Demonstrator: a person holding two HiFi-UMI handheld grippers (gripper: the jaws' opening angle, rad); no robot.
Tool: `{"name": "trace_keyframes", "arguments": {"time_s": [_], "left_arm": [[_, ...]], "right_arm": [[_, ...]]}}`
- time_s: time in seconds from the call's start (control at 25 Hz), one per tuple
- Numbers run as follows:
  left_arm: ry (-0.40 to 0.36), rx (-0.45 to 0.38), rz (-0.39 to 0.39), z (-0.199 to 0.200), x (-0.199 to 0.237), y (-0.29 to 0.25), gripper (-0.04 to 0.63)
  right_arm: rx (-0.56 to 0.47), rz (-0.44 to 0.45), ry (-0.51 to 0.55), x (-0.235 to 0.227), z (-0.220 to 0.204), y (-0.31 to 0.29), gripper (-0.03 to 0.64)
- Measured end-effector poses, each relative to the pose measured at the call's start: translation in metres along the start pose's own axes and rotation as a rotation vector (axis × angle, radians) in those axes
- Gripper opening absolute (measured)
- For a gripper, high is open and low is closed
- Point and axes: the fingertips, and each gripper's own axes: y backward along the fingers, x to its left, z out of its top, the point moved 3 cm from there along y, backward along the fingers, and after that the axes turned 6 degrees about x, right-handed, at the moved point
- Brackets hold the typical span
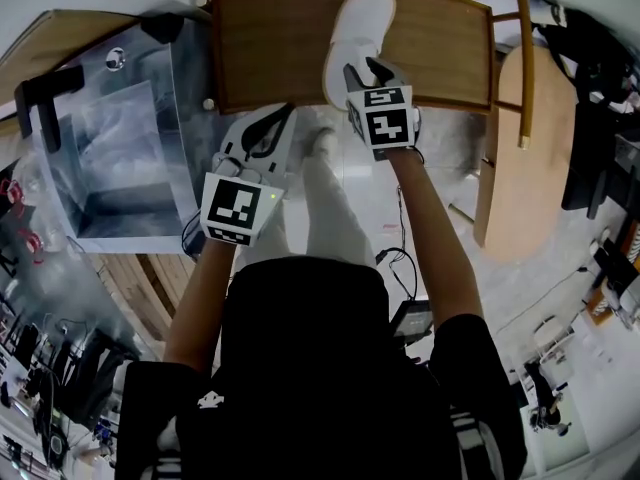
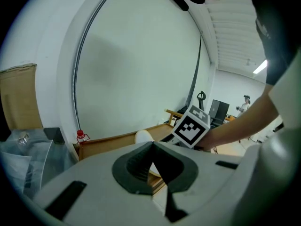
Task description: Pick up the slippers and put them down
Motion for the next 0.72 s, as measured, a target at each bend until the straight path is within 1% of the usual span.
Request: {"name": "trace_keyframes", "arguments": {"time_s": [0.12,0.32,0.56,0.72], "left_arm": [[0.006,0.008,0.006,-0.004,0.003,-0.003,0.006],[0.017,0.021,0.009,-0.012,0.007,-0.009,0.006],[0.015,0.029,0.021,-0.018,0.006,-0.012,0.006],[0.024,0.028,0.022,-0.019,0.009,-0.013,0.006]], "right_arm": [[0.025,-0.018,0.005,-0.001,-0.001,-0.014,0.158],[0.057,-0.036,0.008,-0.004,-0.004,-0.032,0.167],[0.089,-0.041,0.018,-0.001,-0.008,-0.043,0.158],[0.092,-0.054,0.016,-0.002,-0.006,-0.043,0.129]]}}
